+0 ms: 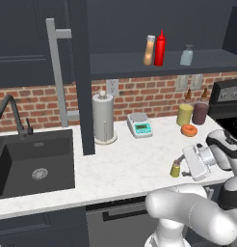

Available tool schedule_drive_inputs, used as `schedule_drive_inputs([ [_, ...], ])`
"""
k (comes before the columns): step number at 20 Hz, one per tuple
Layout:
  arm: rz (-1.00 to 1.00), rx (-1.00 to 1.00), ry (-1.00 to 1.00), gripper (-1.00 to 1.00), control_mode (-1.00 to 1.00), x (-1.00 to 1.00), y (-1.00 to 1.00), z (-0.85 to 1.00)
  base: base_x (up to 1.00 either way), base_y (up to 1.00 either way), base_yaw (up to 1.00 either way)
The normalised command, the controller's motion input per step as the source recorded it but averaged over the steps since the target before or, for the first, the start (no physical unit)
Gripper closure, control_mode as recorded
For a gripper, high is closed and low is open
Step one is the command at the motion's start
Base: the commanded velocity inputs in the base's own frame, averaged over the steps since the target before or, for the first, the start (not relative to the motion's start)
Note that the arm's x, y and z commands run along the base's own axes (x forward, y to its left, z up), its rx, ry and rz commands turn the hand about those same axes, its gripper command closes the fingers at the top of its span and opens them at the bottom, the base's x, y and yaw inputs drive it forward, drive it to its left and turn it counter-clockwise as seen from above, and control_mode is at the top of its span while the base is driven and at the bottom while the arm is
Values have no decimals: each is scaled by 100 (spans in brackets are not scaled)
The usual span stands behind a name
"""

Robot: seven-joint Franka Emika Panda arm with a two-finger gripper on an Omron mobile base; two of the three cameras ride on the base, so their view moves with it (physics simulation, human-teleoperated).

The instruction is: Put the shaker and condiment bottle from the counter next to their counterparts in the cabinet.

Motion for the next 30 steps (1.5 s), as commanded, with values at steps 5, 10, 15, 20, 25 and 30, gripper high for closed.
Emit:
schedule_drive_inputs([
  [5,0,5,1,-100,-100,27,-14,-9,0,0,0],
  [10,0,3,0,-100,-100,6,-7,-15,0,0,0],
  [15,0,0,-5,-100,-100,-28,0,-24,0,0,0],
  [20,0,4,-1,-100,-100,8,3,-18,0,0,0],
  [25,0,9,0,-100,-100,44,5,-23,0,0,0],
  [30,0,7,0,100,-100,40,4,-21,0,0,0],
])
